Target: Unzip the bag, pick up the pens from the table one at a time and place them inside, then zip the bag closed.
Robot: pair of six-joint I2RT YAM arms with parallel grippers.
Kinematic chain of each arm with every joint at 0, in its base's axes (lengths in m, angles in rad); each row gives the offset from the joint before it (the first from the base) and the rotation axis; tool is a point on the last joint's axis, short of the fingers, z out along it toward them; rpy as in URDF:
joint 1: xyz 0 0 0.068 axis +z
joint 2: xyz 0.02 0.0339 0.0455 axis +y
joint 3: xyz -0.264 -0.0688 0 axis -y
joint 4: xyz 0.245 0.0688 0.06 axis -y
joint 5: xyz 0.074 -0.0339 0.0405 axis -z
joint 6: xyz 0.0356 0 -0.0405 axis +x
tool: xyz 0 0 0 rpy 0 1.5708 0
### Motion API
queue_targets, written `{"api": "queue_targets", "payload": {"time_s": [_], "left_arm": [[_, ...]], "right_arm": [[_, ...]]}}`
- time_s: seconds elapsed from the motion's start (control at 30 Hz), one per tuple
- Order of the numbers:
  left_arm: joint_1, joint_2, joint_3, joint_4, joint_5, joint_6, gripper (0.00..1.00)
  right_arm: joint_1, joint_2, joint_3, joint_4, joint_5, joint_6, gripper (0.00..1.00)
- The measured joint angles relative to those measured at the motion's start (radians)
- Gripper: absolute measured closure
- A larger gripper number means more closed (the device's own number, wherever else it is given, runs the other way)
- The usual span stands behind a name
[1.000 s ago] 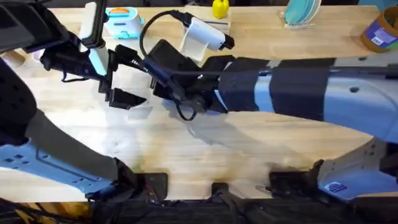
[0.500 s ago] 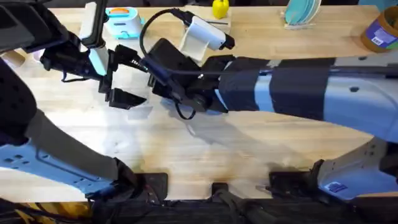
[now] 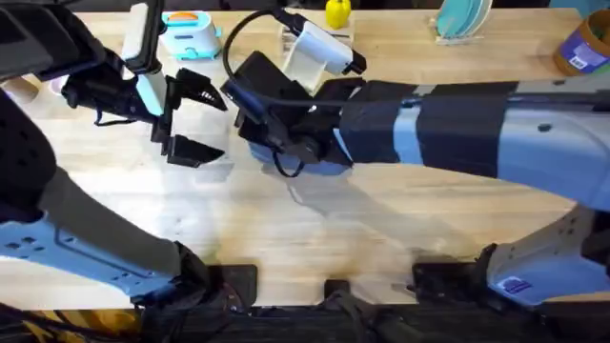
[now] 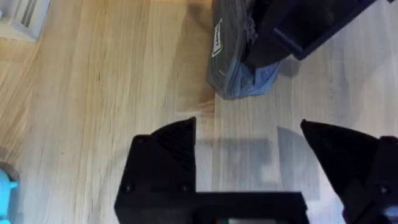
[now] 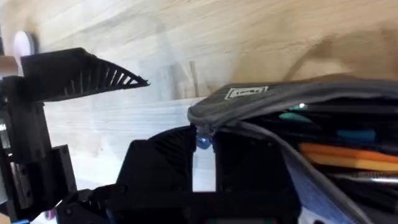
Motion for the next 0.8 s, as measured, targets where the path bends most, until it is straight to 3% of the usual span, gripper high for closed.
{"api": "queue_targets", "payload": {"time_s": [0.13, 0.27, 0.63, 0.8], "left_arm": [[0.0, 0.0, 0.0, -0.003, 0.0, 0.0, 0.008], [0.0, 0.0, 0.0, -0.007, 0.0, 0.0, 0.008], [0.0, 0.0, 0.0, -0.018, 0.0, 0.0, 0.008], [0.0, 0.0, 0.0, -0.018, 0.0, 0.0, 0.007]], "right_arm": [[0.0, 0.0, 0.0, -0.002, 0.0, -0.001, 0.833], [-0.002, 0.0, 0.0, -0.011, 0.001, 0.0, 0.96], [-0.007, -0.004, 0.0, -0.009, -0.051, -0.039, 0.968], [-0.009, -0.073, 0.0, -0.013, -0.086, -0.1, 0.969]]}}
